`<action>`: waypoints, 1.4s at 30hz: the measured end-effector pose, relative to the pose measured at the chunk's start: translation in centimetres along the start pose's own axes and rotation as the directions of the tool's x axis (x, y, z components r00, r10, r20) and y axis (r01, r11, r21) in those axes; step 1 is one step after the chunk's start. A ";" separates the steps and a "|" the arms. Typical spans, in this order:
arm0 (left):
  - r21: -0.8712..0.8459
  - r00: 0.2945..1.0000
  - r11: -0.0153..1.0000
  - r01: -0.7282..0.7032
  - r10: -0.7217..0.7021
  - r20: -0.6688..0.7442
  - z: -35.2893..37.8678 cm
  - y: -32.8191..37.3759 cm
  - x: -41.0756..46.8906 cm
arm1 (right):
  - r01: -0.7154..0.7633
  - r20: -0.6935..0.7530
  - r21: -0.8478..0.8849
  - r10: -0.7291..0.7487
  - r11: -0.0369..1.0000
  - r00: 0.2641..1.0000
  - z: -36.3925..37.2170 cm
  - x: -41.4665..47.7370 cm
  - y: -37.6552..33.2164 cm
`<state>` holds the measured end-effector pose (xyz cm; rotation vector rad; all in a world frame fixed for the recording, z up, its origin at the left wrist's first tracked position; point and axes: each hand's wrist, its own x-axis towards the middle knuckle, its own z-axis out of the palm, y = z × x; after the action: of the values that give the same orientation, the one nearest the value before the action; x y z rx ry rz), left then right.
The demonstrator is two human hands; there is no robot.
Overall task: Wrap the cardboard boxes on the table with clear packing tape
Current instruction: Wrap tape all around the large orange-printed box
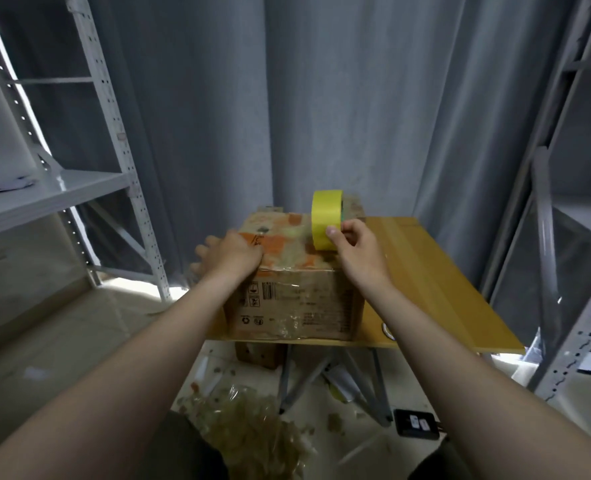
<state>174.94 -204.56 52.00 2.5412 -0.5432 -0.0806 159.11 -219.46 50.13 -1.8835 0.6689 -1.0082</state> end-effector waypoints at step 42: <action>0.226 0.769 0.745 -0.628 0.638 0.034 4.6 3.3 2.8 | 0.069 -0.140 0.256 -0.034 0.964 0.990 1.8 -0.1 -1.9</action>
<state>175.52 -210.48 49.93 2.4077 -1.4427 0.3065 160.69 -217.72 51.22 -1.6219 0.5370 -1.2039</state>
